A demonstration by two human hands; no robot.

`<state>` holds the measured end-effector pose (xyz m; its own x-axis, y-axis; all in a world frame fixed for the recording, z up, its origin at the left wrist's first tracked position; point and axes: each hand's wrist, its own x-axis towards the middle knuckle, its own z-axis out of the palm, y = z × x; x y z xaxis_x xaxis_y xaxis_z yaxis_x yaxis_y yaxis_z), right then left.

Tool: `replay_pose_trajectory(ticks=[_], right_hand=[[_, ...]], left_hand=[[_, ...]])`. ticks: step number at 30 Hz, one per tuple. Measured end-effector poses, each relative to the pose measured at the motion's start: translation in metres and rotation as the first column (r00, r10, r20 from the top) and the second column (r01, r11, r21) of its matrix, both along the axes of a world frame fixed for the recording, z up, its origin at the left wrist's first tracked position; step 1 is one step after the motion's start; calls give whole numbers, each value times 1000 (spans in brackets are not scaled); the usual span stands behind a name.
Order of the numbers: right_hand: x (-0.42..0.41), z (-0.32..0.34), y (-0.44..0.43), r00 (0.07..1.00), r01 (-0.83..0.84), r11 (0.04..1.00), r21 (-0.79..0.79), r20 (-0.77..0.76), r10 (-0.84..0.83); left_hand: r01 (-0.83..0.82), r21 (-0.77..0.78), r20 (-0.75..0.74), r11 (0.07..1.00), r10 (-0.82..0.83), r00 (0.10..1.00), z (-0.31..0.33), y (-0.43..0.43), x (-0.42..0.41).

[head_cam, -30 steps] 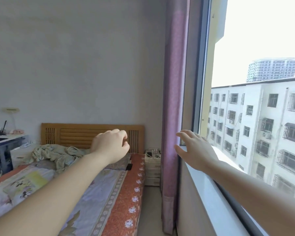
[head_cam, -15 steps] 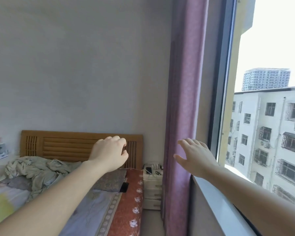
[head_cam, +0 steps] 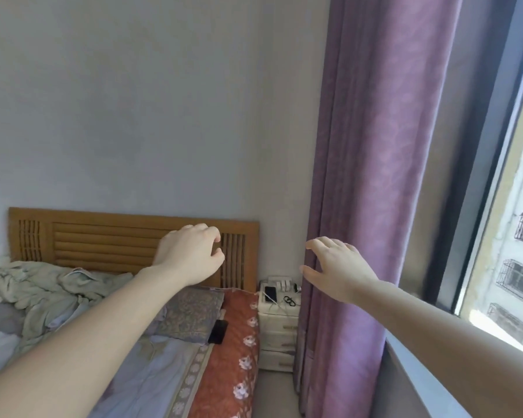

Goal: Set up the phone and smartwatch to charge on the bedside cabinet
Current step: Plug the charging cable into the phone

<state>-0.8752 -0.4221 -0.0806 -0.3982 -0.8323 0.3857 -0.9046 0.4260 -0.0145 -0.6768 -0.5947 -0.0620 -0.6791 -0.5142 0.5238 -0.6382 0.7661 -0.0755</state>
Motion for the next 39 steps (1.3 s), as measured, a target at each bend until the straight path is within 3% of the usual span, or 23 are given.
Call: replay_pose_trajectory(ticks=[12,28,39], right_hand=[[-177,-29,-199,982,-172,977,127,100,160],[-381,-118,-416,981,0,970,241,190,-47],[-499,-220,-494,957,23,940,341,263,-119]], left_hand=[[-57,108,54,992,51,997,-31,-165,-199],[58,259,134,964,-95,986,-121,-388,-418],[11,435,228,900,-122,966,-222,-481,-550]])
